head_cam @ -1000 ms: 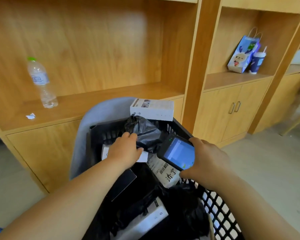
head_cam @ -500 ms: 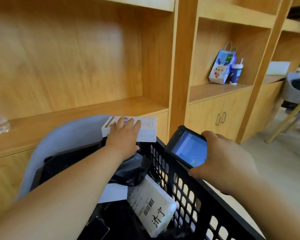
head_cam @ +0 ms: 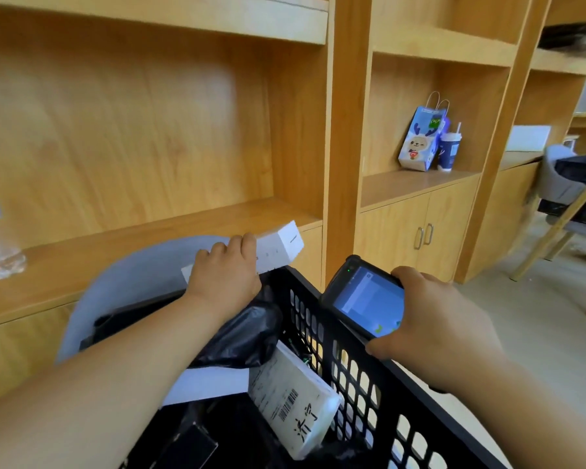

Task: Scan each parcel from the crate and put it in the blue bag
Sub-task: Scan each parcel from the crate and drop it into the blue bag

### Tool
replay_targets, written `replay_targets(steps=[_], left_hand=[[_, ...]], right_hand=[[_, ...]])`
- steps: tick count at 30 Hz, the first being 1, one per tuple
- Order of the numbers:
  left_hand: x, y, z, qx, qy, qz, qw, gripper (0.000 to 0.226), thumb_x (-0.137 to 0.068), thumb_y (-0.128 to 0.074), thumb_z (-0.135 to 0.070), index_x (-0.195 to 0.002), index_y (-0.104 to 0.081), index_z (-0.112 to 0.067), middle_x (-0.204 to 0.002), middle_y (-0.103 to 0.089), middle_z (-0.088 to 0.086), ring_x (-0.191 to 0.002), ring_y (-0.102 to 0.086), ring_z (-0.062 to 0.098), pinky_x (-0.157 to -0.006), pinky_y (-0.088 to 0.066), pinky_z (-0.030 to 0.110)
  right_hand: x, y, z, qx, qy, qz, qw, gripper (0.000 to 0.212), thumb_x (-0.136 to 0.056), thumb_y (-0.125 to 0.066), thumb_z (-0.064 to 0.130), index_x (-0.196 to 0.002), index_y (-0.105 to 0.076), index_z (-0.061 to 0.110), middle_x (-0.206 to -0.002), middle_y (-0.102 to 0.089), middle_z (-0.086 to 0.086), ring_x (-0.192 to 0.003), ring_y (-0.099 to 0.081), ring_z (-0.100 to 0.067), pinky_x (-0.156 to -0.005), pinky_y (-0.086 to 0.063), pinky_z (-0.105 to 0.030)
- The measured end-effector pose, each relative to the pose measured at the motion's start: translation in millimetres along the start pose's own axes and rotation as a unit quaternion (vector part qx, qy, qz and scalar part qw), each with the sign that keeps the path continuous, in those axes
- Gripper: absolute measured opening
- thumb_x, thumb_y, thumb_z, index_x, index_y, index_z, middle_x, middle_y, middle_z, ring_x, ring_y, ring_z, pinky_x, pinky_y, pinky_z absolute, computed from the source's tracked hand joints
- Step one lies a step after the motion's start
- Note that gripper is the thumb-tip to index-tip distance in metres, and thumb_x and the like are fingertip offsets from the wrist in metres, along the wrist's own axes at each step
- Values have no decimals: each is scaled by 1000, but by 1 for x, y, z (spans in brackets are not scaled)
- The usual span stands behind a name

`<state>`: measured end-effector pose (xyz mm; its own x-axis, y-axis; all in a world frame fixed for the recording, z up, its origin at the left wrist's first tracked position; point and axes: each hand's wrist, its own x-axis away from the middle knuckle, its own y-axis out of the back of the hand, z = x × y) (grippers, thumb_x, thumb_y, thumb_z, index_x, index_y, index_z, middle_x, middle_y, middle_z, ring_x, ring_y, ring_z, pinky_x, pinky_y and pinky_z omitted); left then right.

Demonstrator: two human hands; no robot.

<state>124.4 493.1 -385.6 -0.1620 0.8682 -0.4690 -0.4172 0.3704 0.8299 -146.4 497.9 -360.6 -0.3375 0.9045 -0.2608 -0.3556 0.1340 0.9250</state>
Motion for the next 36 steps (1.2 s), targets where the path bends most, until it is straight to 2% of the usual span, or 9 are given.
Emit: replay_targets(steps=[3,6,9,12,17,21,25,32,36], left_hand=[[22,42,19,75,44,-2,996,56,-89,-52,-42,-131,-35,-10,-115,-55,6,-99,-55,29,-65,-35,34],[54,85,40,232,124,-13,965,51,-86,-60,-43,-122,-42,-11,-115,-58,9,-101,-56,32,-72,-45,38],[94,123,59,383,192,5,903,53,-84,-66,-44,-126,-48,-18,-118,-62,1,-104,-61,27,-80,-50,39],[138,154,70,514,244,7,822,36,-83,-69,-39,-112,-57,-20,-106,-68,-4,-93,-66,19,-80,-53,40],[222,186,71,648,284,-7,707,15,-84,-71,-32,-96,-65,-26,-88,-74,-8,-81,-71,14,-63,-51,31],[294,205,73,687,326,-26,649,23,-82,-71,-33,-102,-64,-24,-92,-75,-10,-78,-71,6,-65,-50,30],[362,214,86,685,377,-65,621,24,-81,-72,-28,-104,-63,-27,-96,-74,-11,-86,-70,8,-73,-52,35],[468,218,116,616,459,-127,628,29,-77,-76,-26,-92,-62,-47,-97,-70,-25,-87,-67,-2,-74,-55,35],[518,210,130,572,513,-127,627,31,-76,-77,-27,-99,-61,-41,-98,-71,-18,-92,-67,7,-77,-55,36]], right_hand=[[21,18,5,-16,3,-6,1000,66,-55,-73,51,-108,-41,27,-85,-47,14,-76,-49,-12,-53,-38,-26],[51,38,10,-46,5,-14,999,69,-53,-73,52,-108,-40,28,-86,-48,14,-77,-49,-12,-56,-43,-28],[86,58,14,-73,6,-16,997,70,-53,-73,52,-110,-40,28,-86,-47,14,-76,-50,-12,-57,-46,-28],[124,73,20,-95,12,-13,995,70,-51,-74,51,-109,-41,28,-84,-48,15,-75,-50,-12,-54,-43,-27],[186,88,33,-135,25,-1,990,71,-48,-76,49,-107,-42,29,-80,-48,16,-70,-49,-8,-55,-46,-31],[238,92,53,-184,52,22,981,78,-49,-80,46,-116,-45,27,-90,-53,12,-80,-54,-16,-66,-51,-39],[286,83,80,-142,106,70,982,89,-53,-80,49,-130,-39,28,-98,-51,12,-85,-52,-14,-67,-49,-33],[347,58,136,-95,204,164,960,92,-56,-76,50,-135,-34,29,-112,-50,11,-88,-47,-13,-64,-42,-27],[372,46,162,-72,236,198,949,75,-56,-74,46,-121,-41,28,-97,-49,13,-86,-50,-13,-66,-46,-28]])
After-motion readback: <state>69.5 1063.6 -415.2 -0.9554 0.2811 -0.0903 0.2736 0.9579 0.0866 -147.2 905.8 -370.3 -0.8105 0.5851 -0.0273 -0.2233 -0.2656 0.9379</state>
